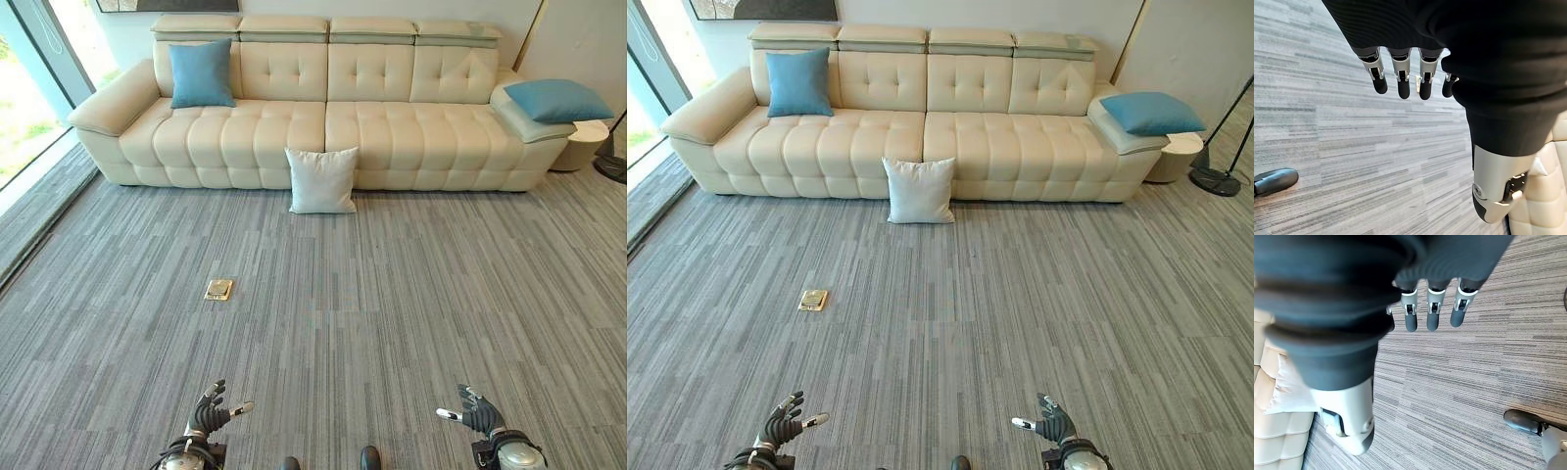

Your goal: Pick up all the scattered cushions and arrange them neatly on the sofa.

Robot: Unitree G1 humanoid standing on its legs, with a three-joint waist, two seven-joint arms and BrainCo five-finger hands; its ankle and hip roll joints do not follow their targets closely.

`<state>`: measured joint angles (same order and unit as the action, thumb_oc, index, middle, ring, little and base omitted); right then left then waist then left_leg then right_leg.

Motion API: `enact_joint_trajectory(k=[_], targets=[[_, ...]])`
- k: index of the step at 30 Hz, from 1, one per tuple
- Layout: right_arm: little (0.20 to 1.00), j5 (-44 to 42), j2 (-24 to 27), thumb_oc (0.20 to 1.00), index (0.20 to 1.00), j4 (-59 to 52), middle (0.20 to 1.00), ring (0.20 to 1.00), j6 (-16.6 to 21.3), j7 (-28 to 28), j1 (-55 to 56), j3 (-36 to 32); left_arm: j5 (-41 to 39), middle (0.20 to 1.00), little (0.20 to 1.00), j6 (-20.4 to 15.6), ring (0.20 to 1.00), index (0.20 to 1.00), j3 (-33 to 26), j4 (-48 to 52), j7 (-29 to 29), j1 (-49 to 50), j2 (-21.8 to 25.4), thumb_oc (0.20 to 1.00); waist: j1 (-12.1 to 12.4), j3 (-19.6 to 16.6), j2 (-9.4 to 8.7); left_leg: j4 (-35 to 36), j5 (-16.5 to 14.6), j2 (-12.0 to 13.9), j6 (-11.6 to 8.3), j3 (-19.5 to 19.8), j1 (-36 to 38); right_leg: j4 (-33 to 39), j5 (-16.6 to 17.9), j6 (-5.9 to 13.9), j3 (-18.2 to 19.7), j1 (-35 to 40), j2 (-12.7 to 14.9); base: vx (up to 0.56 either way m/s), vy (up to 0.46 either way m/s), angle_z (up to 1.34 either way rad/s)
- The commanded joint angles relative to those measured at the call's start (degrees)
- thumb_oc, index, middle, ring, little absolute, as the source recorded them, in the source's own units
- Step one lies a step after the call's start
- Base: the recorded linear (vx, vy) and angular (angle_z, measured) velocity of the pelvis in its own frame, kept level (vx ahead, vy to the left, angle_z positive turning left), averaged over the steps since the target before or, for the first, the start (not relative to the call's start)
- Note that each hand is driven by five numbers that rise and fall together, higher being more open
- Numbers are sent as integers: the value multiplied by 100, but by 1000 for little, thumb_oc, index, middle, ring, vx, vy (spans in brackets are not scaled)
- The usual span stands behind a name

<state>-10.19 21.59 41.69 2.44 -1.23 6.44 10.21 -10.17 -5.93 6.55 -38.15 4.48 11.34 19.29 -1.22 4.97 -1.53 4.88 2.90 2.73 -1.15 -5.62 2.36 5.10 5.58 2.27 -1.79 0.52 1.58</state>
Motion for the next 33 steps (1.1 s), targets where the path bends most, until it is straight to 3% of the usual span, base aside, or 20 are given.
enact_joint_trajectory(k=[1, 7, 11, 12, 14, 16, 17, 19, 21, 25, 26, 27, 29, 30, 31, 32, 33], targets=[[1000, -146, 65, 1000, 1000, -177, 1000, 1000, 199, -134, -426, -120, -281, 1000, 1000, -268, 1000, 1000, -152, 273, 94, -318, 305, 1000, 82, 371, -234, -834, -867, -263, 66, -50, -234, -293, -754, 456, -105, 288, 282, 2, 57, -4], [1000, -130, 30, 1000, 1000, -106, 1000, 1000, 173, -128, -677, 8, -373, 1000, 1000, -286, 1000, 1000, -184, 382, 117, -364, 357, 1000, 184, 426, -316, -1161, -1077, -329, 186, -40, -473, -574, -759, 554, 17, 79, 378, 53, 97, -12], [1000, -210, -60, 1000, 1000, -175, 1000, 1000, 160, -92, -817, 70, -387, 1000, 1000, -256, 1000, 1000, -169, 428, 97, -383, 401, 1000, 209, 511, -322, -1220, -1234, -417, 354, 47, -462, -1432, -747, 722, 94, -319, 411, 97, 147, -10], [1000, -225, -98, 1000, 1000, -248, 1000, 1000, 166, -58, -871, 122, -374, 1000, 1000, -241, 1000, 1000, -162, 422, 97, -406, 417, 1000, 180, 591, -299, -1215, -1298, -451, 441, 94, -385, -2100, -573, 808, 145, -626, 419, 107, 137, -11], [1000, -233, -113, 1000, 1000, -301, 1000, 1000, 183, -50, -904, 164, -345, 1000, 1000, -245, 1000, 1000, -165, 372, 117, -445, 437, 1000, 152, 655, -270, -1233, -1332, -460, 477, 110, -321, -2461, -439, 857, 155, -848, 401, 110, 110, -12], [1000, -234, -147, 1000, 1000, -386, 1000, 1000, 184, -13, -931, 217, -338, 1000, 1000, -235, 1000, 1000, -142, 333, 110, -456, 408, 1000, 117, 708, -205, -1167, -1290, -448, 481, 164, -120, -2715, -379, 779, 56, -1113, 351, 304, 94, -9], [1000, -258, -134, 1000, 1000, -490, 1000, 1000, 210, -15, -925, 241, -305, 1000, 1000, -250, 1000, 1000, -140, 314, 122, -449, 391, 1000, 64, 702, -160, -938, -1286, -470, 446, 197, 218, -2345, -428, 677, -227, -1370, 320, 346, 45, -7], [1000, -265, -108, 1000, 1000, -531, 1000, 1000, 215, -15, -916, 253, -318, 1000, 1000, -262, 1000, 1000, -114, 318, 111, -443, 378, 1000, 5, 733, -122, -824, -1319, -459, 419, 253, 397, -2056, -464, 658, -380, -1394, 298, 321, 3, 8], [1000, -260, -35, 1000, 1000, -594, 1000, 1000, 219, -18, -882, 279, -336, 1000, 1000, -259, 1000, 1000, -60, 305, 115, -468, 300, 1000, -169, 773, -89, -684, -1434, -522, 319, 469, 841, -1104, -255, 693, -505, -1756, 200, 482, -34, 12], [1000, -179, 37, 1000, 1000, -697, 1000, 1000, 172, -3, -773, 258, -244, 1000, 1000, -254, 1000, 1000, -20, 321, 115, -470, 246, 1000, -358, 802, 28, -644, -1559, -425, 176, 687, 1277, -791, -74, 738, -513, -2013, 112, 507, -110, 48], [1000, -184, 49, 1000, 1000, -746, 1000, 1000, 160, 57, -610, 203, -218, 1000, 1000, -269, 1000, 1000, 35, 334, 38, -435, 228, 1000, -442, 731, 63, -771, -1465, -358, 49, 840, 1424, -962, -36, 630, -341, -1928, 68, 487, -213, 52], [1000, -194, 63, 1000, 1000, -712, 1000, 1000, 192, 65, -523, 172, -236, 1000, 1000, -271, 1000, 1000, 73, 309, 27, -408, 188, 1000, -469, 693, 137, -1087, -1179, -291, -116, 879, 1375, -1059, -2, 490, -300, -1824, -27, 600, -297, 70], [1000, -245, 62, 1000, 1000, -676, 1000, 1000, 195, 50, -482, 67, -234, 1000, 1000, -240, 1000, 1000, 165, 282, -27, -448, 182, 1000, -489, 727, 159, -2272, -347, -121, -448, 704, 847, -1114, -143, 329, -357, -1597, -17, 344, -261, 93], [1000, -298, 89, 1000, 1000, -654, 1000, 1000, 234, 24, -491, 93, -254, 1000, 1000, -220, 1000, 1000, 210, 265, -53, -482, 188, 1000, -481, 763, 106, -3012, 42, 44, -490, 560, 390, -1137, -321, 127, -350, -1415, -34, 188, -189, 86], [1000, -298, 86, 1000, 1000, -653, 1000, 1000, 234, 24, -493, 93, -254, 1000, 1000, -220, 1000, 1000, 209, 264, -53, -483, 191, 1000, -493, 748, 90, -3012, 58, 26, -487, 571, 364, -1132, -312, 129, -354, -1433, -14, 213, -209, 62], [1000, -337, 109, 1000, 1000, -659, 1000, 1000, 230, -8, -511, 91, -292, 1000, 1000, -200, 1000, 1000, 248, 260, -97, -505, 205, 1000, -448, 777, 47, -3476, 161, 126, -422, 431, 112, -1142, -474, -1, -341, -1265, -51, 347, -236, -18], [1000, -420, 145, 1000, 1000, -641, 1000, 1000, 230, -64, -585, 109, -314, 1000, 1000, -190, 1000, 1000, 298, 162, -68, -580, 193, 1000, -383, 849, -25, -3957, 40, 209, -289, 186, -246, -1192, -715, -126, -284, -1008, -90, 353, -235, -35]])
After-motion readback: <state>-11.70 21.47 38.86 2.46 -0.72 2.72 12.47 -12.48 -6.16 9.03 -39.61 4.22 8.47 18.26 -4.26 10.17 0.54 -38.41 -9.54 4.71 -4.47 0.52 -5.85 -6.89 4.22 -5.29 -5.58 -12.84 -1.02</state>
